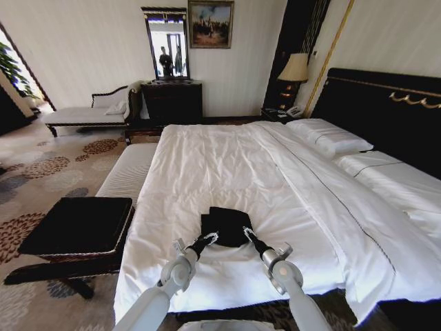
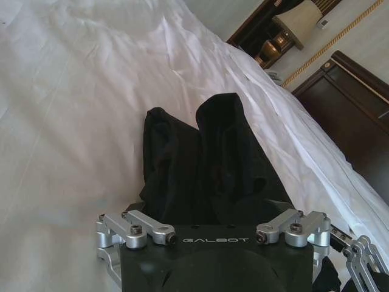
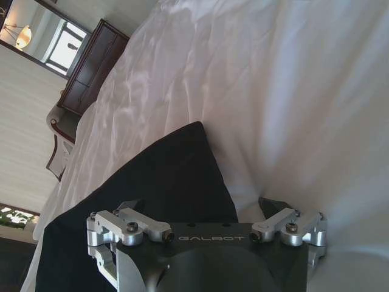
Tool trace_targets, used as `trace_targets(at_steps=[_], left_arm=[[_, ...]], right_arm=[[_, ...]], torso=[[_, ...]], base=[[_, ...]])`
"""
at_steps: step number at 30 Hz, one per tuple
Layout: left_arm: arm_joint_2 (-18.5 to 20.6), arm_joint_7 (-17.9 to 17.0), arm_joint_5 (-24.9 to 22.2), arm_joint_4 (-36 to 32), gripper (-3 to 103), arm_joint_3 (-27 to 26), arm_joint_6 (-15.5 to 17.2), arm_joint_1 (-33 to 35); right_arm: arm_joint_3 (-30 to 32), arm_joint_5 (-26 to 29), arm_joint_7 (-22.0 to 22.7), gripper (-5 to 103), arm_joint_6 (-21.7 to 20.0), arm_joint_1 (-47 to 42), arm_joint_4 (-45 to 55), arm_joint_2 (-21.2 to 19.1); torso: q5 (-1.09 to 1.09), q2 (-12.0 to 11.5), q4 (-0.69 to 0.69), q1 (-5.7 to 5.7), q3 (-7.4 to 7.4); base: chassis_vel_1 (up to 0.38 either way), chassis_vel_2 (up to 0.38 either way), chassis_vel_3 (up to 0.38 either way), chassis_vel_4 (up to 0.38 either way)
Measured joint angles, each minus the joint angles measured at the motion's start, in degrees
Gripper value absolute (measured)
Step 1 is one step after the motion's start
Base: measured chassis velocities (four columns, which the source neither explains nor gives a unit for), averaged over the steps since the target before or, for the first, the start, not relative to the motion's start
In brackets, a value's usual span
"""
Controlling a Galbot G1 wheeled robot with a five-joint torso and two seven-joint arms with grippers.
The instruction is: Fold the clothes on the bed and place them into the basket.
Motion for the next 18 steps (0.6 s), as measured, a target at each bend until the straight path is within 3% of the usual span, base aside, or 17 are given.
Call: trace_targets(at_steps=[1,4,6,7,9,11,14,15,16,18], left_arm=[[-0.07,0.09,0.13,0.23,98,0.07,-0.02,-0.35],[-0.19,0.25,0.74,0.97,84,0.30,-0.12,-0.92],[-0.22,0.31,0.83,1.13,84,0.31,-0.19,-0.95],[-0.24,0.32,0.84,1.17,78,0.31,-0.22,-0.95],[-0.25,0.32,0.90,1.15,68,0.31,-0.29,-0.91],[-0.24,0.32,0.94,1.11,68,0.31,-0.30,-0.88],[-0.24,0.27,1.25,0.87,51,0.31,-0.40,-0.69],[-0.24,0.25,1.29,0.87,51,0.30,-0.42,-0.66],[-0.40,0.10,1.30,0.87,40,0.20,-0.46,-0.55],[-0.55,0.09,1.30,0.88,40,0.12,-0.51,-0.47]], right_arm=[[-0.11,0.05,-0.03,102,0.00,0.15,-0.07,0.03],[-0.43,-0.08,-0.17,88,0.00,0.24,-0.09,0.24],[-0.53,-0.19,-0.23,83,0.00,0.24,-0.09,0.29],[-0.58,-0.26,-0.28,83,0.00,0.23,-0.09,0.31],[-0.72,-0.67,-0.59,72,0.00,0.15,-0.07,0.29],[-0.75,-0.76,-0.65,72,0.00,0.15,-0.07,0.27],[-0.86,-1.23,-0.85,55,0.00,0.20,-0.01,0.22],[-0.90,-1.47,-0.89,55,0.01,0.21,0.03,0.21],[-1.02,-2.34,-1.13,44,0.06,0.21,0.16,0.17],[-1.09,-2.74,-1.30,44,0.09,0.17,0.29,0.16]], torso=[[0.01,0.00,0.00,0.00,0.00],[0.02,0.00,0.00,0.00,0.01],[0.02,0.00,0.01,0.00,0.01],[0.02,0.00,0.01,0.00,0.01],[0.02,0.00,0.01,0.00,0.01],[0.02,-0.01,0.01,0.00,0.01],[0.02,0.00,0.01,0.00,0.01],[0.02,0.00,0.01,0.00,0.01],[0.03,-0.01,0.02,0.01,0.02],[0.02,-0.01,0.01,0.00,0.01]], base=[[0.000,0.000,0.000,0.000],[0.000,0.000,0.000,0.000],[0.000,0.000,0.000,0.000],[0.000,0.000,0.000,0.000],[0.000,0.000,0.000,0.000],[0.000,0.000,0.000,0.000],[0.000,0.000,0.000,0.000],[0.000,0.000,0.000,0.000],[0.000,0.000,0.000,0.000],[0.000,0.000,0.000,0.000]])
